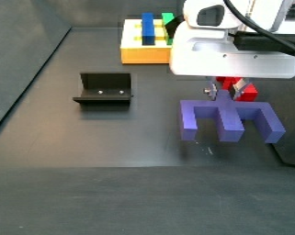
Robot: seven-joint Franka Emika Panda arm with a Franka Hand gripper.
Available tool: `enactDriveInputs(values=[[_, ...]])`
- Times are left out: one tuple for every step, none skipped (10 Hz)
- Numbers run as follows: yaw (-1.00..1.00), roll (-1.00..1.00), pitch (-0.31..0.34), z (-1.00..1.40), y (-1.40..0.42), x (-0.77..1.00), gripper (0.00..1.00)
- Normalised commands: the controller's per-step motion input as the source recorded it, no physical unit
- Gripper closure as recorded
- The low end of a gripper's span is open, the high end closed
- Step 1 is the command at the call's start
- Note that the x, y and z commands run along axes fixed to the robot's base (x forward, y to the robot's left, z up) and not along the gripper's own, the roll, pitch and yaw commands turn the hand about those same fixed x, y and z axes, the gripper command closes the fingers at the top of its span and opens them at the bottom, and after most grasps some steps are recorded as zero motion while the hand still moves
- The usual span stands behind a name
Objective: Pick up the purple object. Move up. Place the purple object on the fixture. Regrasp the purple object. Move to above the board. Insert the purple object.
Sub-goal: Place the purple object on the fixture.
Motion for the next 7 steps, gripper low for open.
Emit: enactDriveInputs(values=[[0.0, 0.01, 0.109, -0.03, 0.0, 0.05, 1.0], [0.0, 0.0, 0.18, 0.0, 0.0, 0.48, 1.0], [-0.09, 0.0, 0.103, 0.0, 0.0, 1.0, 1.0], [0.0, 0.0, 0.134, 0.04, 0.0, 1.0, 1.0], [0.0, 0.0, 0.071, 0.09, 0.0, 1.0, 1.0], [0.0, -0.05, 0.051, 0.11, -0.01, 1.0, 1.0], [0.0, -0.13, 0.017, 0.09, -0.12, 1.0, 1.0]])
